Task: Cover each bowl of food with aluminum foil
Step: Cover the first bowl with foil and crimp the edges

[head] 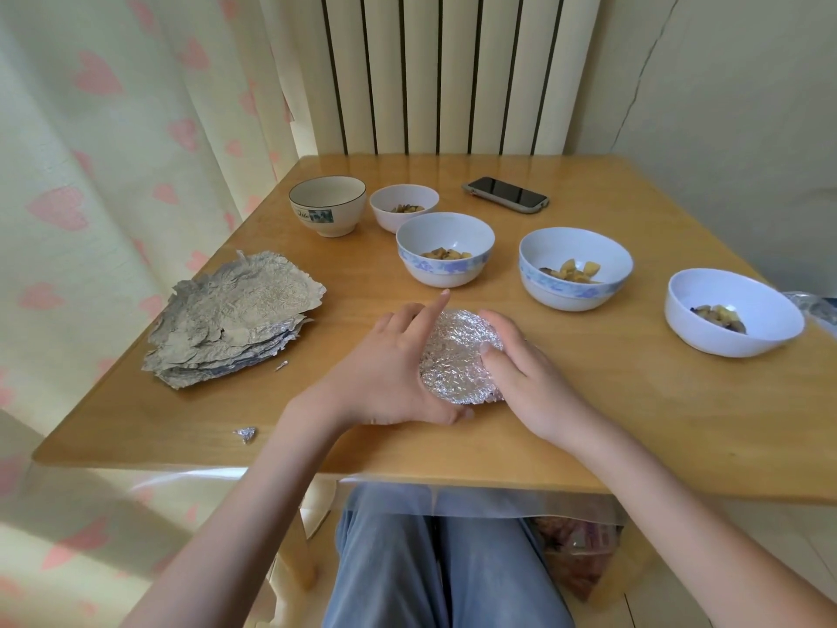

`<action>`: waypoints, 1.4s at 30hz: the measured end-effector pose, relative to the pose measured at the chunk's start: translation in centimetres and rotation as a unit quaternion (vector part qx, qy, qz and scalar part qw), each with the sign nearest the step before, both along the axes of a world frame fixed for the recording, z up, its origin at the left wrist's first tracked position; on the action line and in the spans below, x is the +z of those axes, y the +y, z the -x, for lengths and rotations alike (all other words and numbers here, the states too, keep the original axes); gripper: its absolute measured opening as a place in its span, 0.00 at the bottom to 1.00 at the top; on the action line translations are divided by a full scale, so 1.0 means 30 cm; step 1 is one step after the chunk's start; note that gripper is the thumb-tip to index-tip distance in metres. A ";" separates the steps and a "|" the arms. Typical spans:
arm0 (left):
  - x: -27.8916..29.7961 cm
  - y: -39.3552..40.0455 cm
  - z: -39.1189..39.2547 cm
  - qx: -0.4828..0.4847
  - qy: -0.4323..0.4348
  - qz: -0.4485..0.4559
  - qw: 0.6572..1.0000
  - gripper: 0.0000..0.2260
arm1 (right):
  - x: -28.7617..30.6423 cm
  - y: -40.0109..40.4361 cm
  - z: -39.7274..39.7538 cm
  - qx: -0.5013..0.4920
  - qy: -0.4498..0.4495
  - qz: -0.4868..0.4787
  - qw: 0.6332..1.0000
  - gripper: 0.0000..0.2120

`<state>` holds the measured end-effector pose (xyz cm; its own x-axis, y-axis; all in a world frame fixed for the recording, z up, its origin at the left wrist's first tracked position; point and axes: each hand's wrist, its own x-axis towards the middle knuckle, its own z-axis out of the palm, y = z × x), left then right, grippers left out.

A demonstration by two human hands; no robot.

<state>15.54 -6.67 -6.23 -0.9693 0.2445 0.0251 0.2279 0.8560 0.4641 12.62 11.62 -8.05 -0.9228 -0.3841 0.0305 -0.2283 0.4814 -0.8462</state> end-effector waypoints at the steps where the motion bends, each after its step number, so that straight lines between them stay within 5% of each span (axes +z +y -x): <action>1: 0.000 0.003 0.000 0.004 0.001 -0.003 1.000 0.60 | -0.001 -0.003 0.004 -0.005 -0.008 0.007 1.000 0.21; 9: 0.030 0.019 -0.015 0.032 -0.048 -0.023 0.998 0.63 | 0.047 -0.001 0.024 0.017 -0.096 0.027 0.995 0.16; 12: 0.064 -0.021 -0.027 0.033 -0.063 -0.147 0.987 0.54 | 0.082 0.021 0.055 -0.005 -0.071 0.026 0.997 0.17; 15: 0.038 -0.049 0.013 0.159 0.040 -0.336 0.928 0.30 | 0.100 -0.017 0.099 -0.071 0.025 0.025 0.997 0.17; 18: -0.001 -0.014 0.069 0.259 0.012 -0.476 0.840 0.15 | 0.087 -0.093 0.134 -0.065 0.044 0.006 0.997 0.15; 35: -0.084 0.037 0.116 0.350 0.019 -0.408 0.843 0.18 | 0.044 -0.135 0.148 -0.064 0.030 -0.005 0.998 0.20; 39: -0.071 0.016 0.093 0.326 -0.014 -0.424 0.845 0.16 | 0.070 -0.110 0.140 -0.056 -0.049 0.051 0.996 0.17; 42: -0.039 -0.009 0.078 0.293 -0.011 -0.482 0.826 0.18 | 0.049 -0.071 0.115 -0.147 -0.066 0.130 0.978 0.20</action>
<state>13.21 -6.94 -7.40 -0.9167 -0.3903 -0.0853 -0.1123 0.0468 0.9926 9.16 9.49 -6.59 -0.9947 -0.0966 -0.0353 0.0074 0.2752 -0.9614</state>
